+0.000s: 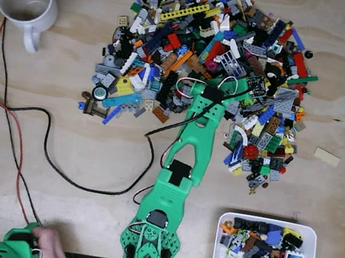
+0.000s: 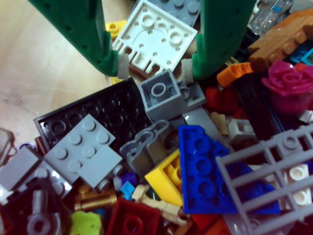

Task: Find the closest Lego and put it in the bin.

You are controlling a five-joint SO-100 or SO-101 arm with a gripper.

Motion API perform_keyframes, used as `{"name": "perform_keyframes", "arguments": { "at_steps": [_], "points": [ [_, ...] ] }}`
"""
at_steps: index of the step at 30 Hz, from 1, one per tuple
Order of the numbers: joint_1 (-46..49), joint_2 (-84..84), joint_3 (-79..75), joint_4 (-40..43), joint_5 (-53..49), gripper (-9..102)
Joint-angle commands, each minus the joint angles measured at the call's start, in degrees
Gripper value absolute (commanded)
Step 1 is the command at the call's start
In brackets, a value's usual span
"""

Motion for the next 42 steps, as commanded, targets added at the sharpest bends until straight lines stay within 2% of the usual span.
{"name": "perform_keyframes", "arguments": {
  "at_steps": [1,5,12,16,18,22,28,33,37,42],
  "points": [
    [1.4,0.8,-5.0,-1.8,-1.3,18],
    [2.0,0.0,-4.4,-3.6,-3.3,15],
    [2.1,-1.1,-5.4,-4.7,-4.9,0],
    [1.8,1.3,-6.6,-3.2,-5.7,0],
    [1.9,5.0,-8.3,0.4,-6.3,0],
    [5.6,20.7,-9.8,12.7,-10.3,0],
    [25.7,42.1,-3.1,22.1,-23.6,0],
    [47.4,51.4,6.3,23.6,-36.7,1],
    [61.2,54.1,15.7,20.7,-42.7,1],
    [72.2,54.9,24.7,12.9,-46.6,3]
  ]
}}
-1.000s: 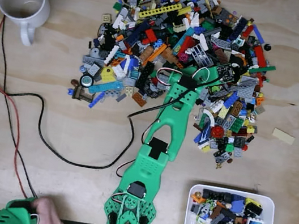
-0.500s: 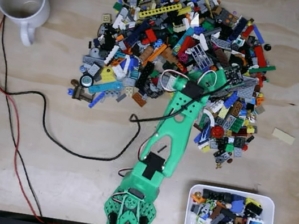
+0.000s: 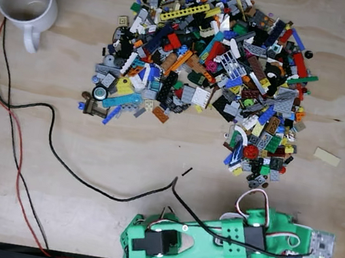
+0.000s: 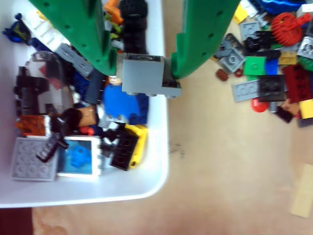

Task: Find the closest Lego and put it in the bin.

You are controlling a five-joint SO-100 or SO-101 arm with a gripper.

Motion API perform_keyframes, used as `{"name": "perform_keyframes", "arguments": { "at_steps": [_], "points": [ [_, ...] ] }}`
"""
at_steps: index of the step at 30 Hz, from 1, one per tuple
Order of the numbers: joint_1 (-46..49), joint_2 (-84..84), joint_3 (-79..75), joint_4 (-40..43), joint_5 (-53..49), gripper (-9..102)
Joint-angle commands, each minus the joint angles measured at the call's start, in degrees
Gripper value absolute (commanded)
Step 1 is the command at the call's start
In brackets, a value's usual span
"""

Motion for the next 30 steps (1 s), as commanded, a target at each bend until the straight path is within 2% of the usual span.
{"name": "perform_keyframes", "arguments": {
  "at_steps": [1,5,9,14,17,20,24,26,30],
  "points": [
    [9.1,4.8,3.1,-4.1,-4.1,4],
    [10.9,5.8,5.7,-6.8,-4.3,8],
    [9.3,7.1,5.4,-8.3,-1.8,25],
    [1.3,8.8,2.3,-8.6,1.4,26],
    [-10.2,11.4,1.5,-7.9,4.1,11],
    [-26.1,15.5,4.6,-7.3,4.4,1],
    [-45.1,20.1,12.2,-8.6,3.9,0],
    [-54.4,25.3,19.0,-12.2,3.7,0],
    [-67.1,28.2,27.9,-17.1,3.4,2]
  ]
}}
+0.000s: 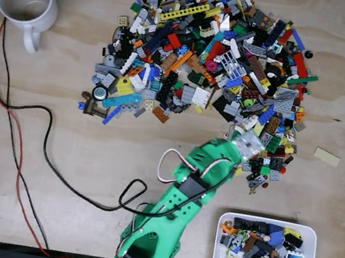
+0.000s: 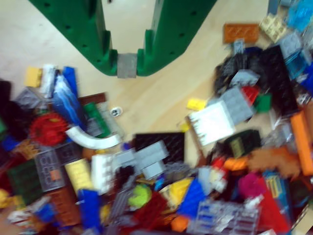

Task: Find the closest Lego and put it in the bin.

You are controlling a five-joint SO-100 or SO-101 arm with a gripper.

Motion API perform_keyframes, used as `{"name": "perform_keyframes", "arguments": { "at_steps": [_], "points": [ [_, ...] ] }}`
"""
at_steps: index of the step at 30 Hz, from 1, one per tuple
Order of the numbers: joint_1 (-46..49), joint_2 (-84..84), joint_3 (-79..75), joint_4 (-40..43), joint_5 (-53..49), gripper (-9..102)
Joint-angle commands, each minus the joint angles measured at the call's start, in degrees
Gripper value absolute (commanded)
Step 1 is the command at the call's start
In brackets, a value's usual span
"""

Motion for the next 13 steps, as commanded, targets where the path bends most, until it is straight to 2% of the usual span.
{"name": "perform_keyframes", "arguments": {
  "at_steps": [1,6,13],
  "points": [
    [-13.9,2.5,3.0,-3.5,-0.1,2],
    [-19.9,-1.3,6.4,-8.4,0.3,2],
    [-23.9,-1.1,7.5,-8.9,2.6,2]
  ]
}}
